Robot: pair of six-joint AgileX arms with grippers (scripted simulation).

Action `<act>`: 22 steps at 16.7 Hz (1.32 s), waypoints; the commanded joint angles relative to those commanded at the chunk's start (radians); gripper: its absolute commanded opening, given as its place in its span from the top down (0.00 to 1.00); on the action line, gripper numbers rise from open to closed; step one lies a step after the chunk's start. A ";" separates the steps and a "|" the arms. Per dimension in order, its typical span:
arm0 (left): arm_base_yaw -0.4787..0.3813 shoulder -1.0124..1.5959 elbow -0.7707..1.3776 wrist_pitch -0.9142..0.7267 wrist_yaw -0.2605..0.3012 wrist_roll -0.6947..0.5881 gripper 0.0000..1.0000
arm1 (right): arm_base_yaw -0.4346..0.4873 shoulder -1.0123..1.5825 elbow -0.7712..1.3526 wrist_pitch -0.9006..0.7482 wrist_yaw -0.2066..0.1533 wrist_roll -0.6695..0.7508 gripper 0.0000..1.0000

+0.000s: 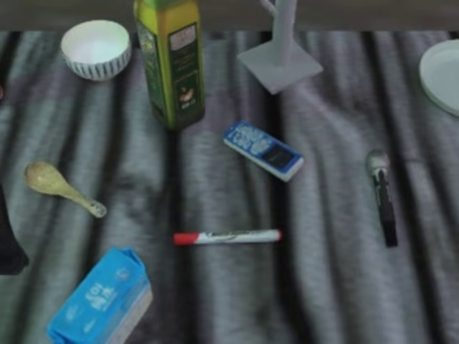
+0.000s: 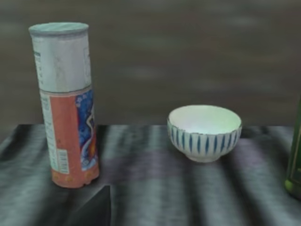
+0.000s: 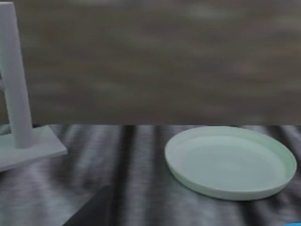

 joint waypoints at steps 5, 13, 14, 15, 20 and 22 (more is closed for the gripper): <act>0.000 0.000 0.000 0.000 0.000 0.000 0.00 | 0.021 0.062 0.058 -0.043 -0.002 0.016 0.00; 0.000 0.000 0.000 0.000 0.000 0.000 0.00 | 0.145 0.659 0.513 -0.375 0.025 0.148 0.00; 0.000 0.000 0.000 0.000 0.000 0.000 0.00 | 0.163 0.762 0.587 -0.426 0.031 0.170 0.00; 0.000 0.000 0.000 0.000 0.000 0.000 0.00 | 0.182 0.867 0.662 -0.478 0.037 0.191 0.00; 0.000 0.000 0.000 0.000 0.000 0.000 0.00 | 0.274 1.383 1.029 -0.728 0.065 0.294 0.00; 0.000 0.000 0.000 0.000 0.000 0.000 0.00 | 0.307 1.565 1.155 -0.816 0.074 0.329 0.00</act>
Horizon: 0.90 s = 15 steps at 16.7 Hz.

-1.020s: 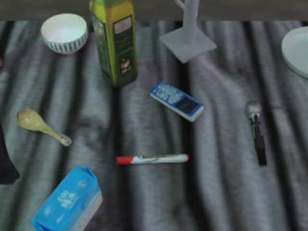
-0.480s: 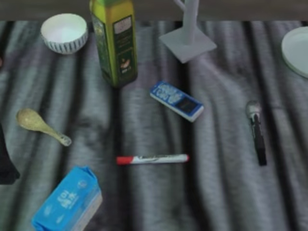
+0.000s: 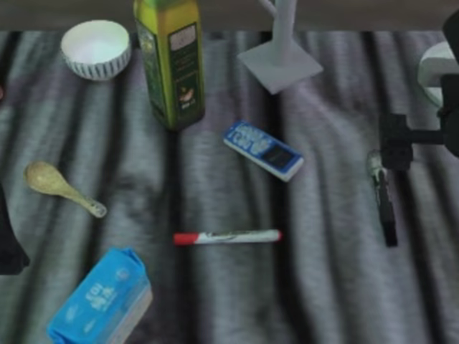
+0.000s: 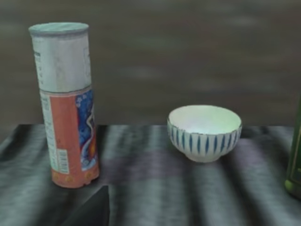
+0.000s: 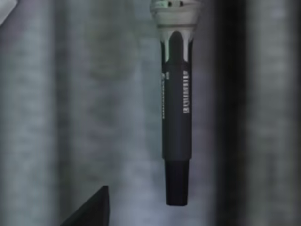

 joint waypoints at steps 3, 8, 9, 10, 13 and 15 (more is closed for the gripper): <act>0.000 0.000 0.000 0.000 0.000 0.000 0.00 | 0.040 0.214 0.147 -0.107 0.011 0.042 0.00; 0.000 0.000 0.000 0.000 0.000 0.000 0.00 | 0.070 0.364 0.253 -0.191 0.019 0.072 0.00; 0.000 0.000 0.000 0.000 0.000 0.000 0.00 | 0.070 0.364 0.253 -0.191 0.019 0.072 0.00; 0.000 0.000 0.000 0.000 0.000 0.000 0.00 | 0.070 0.364 0.253 -0.191 0.019 0.072 0.00; 0.000 0.000 0.000 0.000 0.000 0.000 0.00 | 0.065 0.363 0.249 -0.185 0.018 0.071 0.00; 0.000 0.000 0.000 0.000 0.000 0.000 0.00 | 0.064 0.383 0.229 -0.150 0.019 0.067 0.00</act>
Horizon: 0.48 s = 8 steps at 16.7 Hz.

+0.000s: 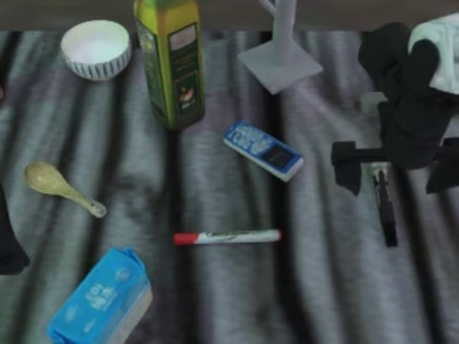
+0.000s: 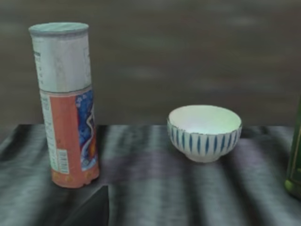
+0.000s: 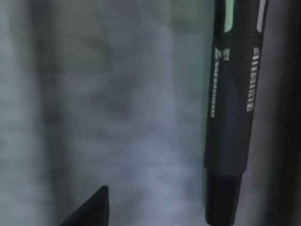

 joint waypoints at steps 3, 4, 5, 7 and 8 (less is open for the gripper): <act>0.000 0.000 0.000 0.000 0.000 0.000 0.00 | -0.006 0.061 -0.054 0.121 0.000 -0.006 0.00; 0.000 0.000 0.000 0.000 0.000 0.000 0.00 | -0.009 0.084 -0.076 0.169 0.000 -0.008 0.00; 0.000 0.000 0.000 0.000 0.000 0.000 0.00 | -0.012 0.107 -0.097 0.214 0.000 -0.011 0.00; 0.000 0.000 0.000 0.000 0.000 0.000 0.00 | -0.015 0.145 -0.130 0.283 0.001 -0.014 0.00; 0.000 0.000 0.000 0.000 0.000 0.000 0.00 | -0.017 0.156 -0.139 0.301 0.001 -0.015 0.00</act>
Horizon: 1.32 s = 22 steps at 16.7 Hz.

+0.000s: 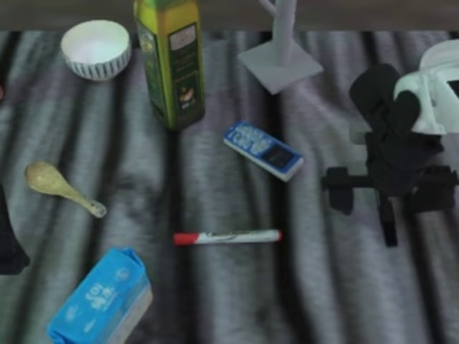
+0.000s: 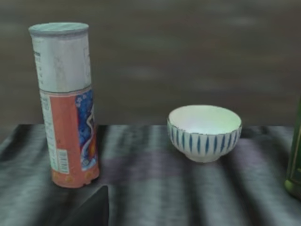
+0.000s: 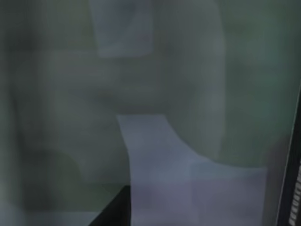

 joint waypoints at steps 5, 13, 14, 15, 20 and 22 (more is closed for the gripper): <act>0.000 0.000 0.000 0.000 0.000 0.000 0.00 | -0.001 0.005 -0.004 0.008 0.000 0.000 0.08; 0.000 0.000 0.000 0.000 0.000 0.000 0.00 | -0.001 0.005 -0.004 0.008 0.000 0.000 0.68; 0.000 0.000 0.000 0.000 0.000 0.000 0.00 | -0.001 0.005 -0.004 0.008 0.000 0.000 0.75; 0.000 0.000 0.000 0.000 0.000 0.000 0.00 | -0.001 0.005 -0.004 0.008 0.000 0.000 0.83; 0.000 0.000 0.000 0.000 0.000 0.000 0.00 | -0.001 0.005 -0.004 0.008 0.000 0.000 1.00; 0.000 0.000 0.000 0.000 0.000 0.000 0.00 | -0.001 0.005 -0.004 0.008 0.000 0.000 1.00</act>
